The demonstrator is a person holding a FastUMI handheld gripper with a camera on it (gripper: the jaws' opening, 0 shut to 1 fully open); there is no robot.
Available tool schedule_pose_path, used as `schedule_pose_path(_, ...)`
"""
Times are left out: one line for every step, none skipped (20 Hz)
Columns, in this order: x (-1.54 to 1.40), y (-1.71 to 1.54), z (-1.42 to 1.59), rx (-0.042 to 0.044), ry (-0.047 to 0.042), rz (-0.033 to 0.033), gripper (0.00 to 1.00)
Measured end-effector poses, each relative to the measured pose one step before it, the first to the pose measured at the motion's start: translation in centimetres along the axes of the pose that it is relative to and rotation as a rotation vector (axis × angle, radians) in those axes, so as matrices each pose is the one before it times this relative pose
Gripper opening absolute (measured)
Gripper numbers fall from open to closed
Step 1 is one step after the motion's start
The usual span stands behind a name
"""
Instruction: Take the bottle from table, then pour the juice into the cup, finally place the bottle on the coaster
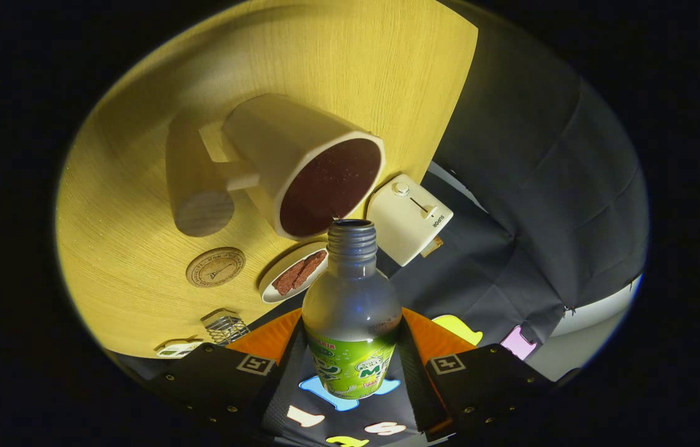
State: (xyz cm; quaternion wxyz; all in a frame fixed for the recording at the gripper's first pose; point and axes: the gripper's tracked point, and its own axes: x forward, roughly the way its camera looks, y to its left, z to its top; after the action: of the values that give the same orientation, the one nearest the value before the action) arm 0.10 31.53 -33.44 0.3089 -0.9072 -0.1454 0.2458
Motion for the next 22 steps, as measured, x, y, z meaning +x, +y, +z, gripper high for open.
schedule_pose_path(0.022, -0.026, -0.063, -0.00077, 0.00022, 0.00009, 0.76)
schedule_pose_path(-0.069, -0.137, -0.088, 0.00004, -0.0001, -0.00203, 0.76)
schedule_pose_path(0.073, 0.081, 0.026, -0.00033, -0.00097, -0.00022, 0.76)
schedule_pose_path(-0.054, 0.007, -0.046, 0.00026, -0.00067, -0.00036, 0.76)
schedule_pose_path(-0.021, 0.078, 0.133, 0.00104, -0.00085, 0.00055, 0.76)
schedule_pose_path(-0.117, 0.046, 0.031, 0.00384, -0.00189, 0.00049, 0.76)
schedule_pose_path(0.086, 0.019, -0.075, 0.00545, -0.00008, 0.00209, 0.76)
schedule_pose_path(-0.036, 0.039, 0.027, 0.00679, -0.001, 0.00201, 0.76)
schedule_pose_path(0.009, 0.106, 0.042, 0.00813, -0.00102, -0.0003, 0.76)
schedule_pose_path(-0.085, -0.075, -0.033, 0.01228, -0.00025, -0.0028, 0.76)
schedule_pose_path(-0.068, 0.204, -0.039, 0.01756, 0.00325, 0.00181, 0.76)
schedule_pose_path(0.021, 0.2, -0.096, 0.01773, 0.0032, 0.00825, 0.76)
schedule_pose_path(0.13, 0.091, -0.022, 0.0166, 0.00201, 0.00481, 0.76)
schedule_pose_path(0.008, -0.017, -0.094, 0.01534, 0.00131, -0.00005, 0.76)
schedule_pose_path(-0.058, 0.052, 0.043, 0.02026, -0.00164, -0.0014, 0.76)
schedule_pose_path(-0.022, 0.039, -0.047, 0.02387, -0.00298, -0.00016, 0.76)
schedule_pose_path(-0.044, 0.12, 0.03, 0.02221, -0.00196, 0.00498, 0.75)
schedule_pose_path(-0.065, 0.193, 0.012, 0.02773, -0.0055, 0.00661, 0.76)
schedule_pose_path(-0.088, 0.244, -0.044, 0.03175, -0.00416, 0.00493, 0.76)
schedule_pose_path(-0.023, 0.159, -0.102, 0.03081, 0.00011, 0.00402, 0.76)
schedule_pose_path(-0.069, 0.167, -0.144, 0.032, -0.0001, 0.00429, 0.76)
schedule_pose_path(-0.042, 0.172, -0.174, 0.03495, 0.00072, 0.00471, 0.76)
